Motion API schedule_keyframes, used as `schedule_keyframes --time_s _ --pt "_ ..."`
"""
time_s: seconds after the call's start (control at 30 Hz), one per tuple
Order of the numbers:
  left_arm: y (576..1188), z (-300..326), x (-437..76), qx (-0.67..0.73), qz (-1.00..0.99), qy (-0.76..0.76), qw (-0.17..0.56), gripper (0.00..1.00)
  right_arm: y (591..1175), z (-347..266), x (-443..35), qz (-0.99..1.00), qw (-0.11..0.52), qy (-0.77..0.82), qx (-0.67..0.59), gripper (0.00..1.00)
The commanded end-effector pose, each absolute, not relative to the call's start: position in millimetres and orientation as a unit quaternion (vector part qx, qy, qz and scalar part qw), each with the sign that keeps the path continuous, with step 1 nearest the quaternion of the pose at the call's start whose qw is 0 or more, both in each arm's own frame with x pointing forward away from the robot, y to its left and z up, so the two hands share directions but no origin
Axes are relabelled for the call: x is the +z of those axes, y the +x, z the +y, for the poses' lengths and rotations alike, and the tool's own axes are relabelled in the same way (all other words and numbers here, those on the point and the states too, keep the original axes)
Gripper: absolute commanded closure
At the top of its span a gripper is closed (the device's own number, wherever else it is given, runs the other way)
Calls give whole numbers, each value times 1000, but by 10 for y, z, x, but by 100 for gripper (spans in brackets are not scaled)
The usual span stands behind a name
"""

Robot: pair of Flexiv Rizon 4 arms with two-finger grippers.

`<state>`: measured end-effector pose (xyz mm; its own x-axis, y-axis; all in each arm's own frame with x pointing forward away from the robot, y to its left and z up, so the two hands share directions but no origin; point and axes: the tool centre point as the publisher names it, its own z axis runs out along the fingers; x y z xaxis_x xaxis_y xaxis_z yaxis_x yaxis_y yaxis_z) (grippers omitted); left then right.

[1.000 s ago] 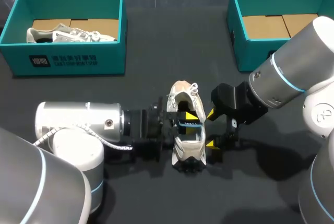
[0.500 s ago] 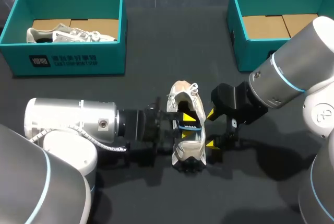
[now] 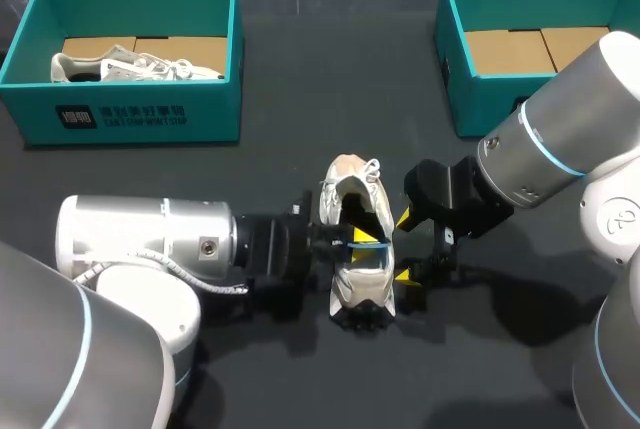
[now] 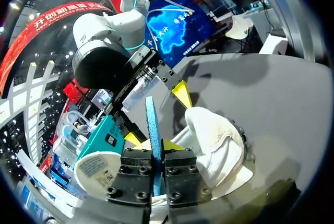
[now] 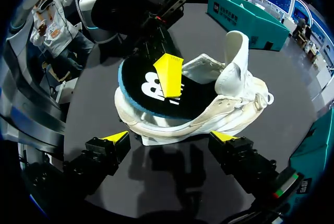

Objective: Take the shoe out of the shoebox, open the shoe tongue, remove and reinsert the insole, then place the shoe into the shoebox

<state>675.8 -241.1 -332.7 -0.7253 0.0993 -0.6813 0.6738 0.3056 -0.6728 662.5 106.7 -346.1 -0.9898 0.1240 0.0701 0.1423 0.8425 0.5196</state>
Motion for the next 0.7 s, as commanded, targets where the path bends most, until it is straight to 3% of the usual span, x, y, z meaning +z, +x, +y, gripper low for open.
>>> schedule_keyframes --time_s 0.03,0.47,0.6,0.7 --pt "6851 -2496 -3390 -521 768 248 279 100 6610 1074 -3466 -960 15 -70 -271 0" --pt "6911 -2434 -3408 -537 769 228 261 100 6610 1074 -3466 -960 15 -70 -271 0" --pt "6838 -2401 -3324 -557 763 221 242 80 6610 1074 -3466 -960 15 -70 -271 0" --pt "6780 -2378 -3262 -561 761 223 239 74 6610 1074 -3466 -960 15 -70 -271 0"
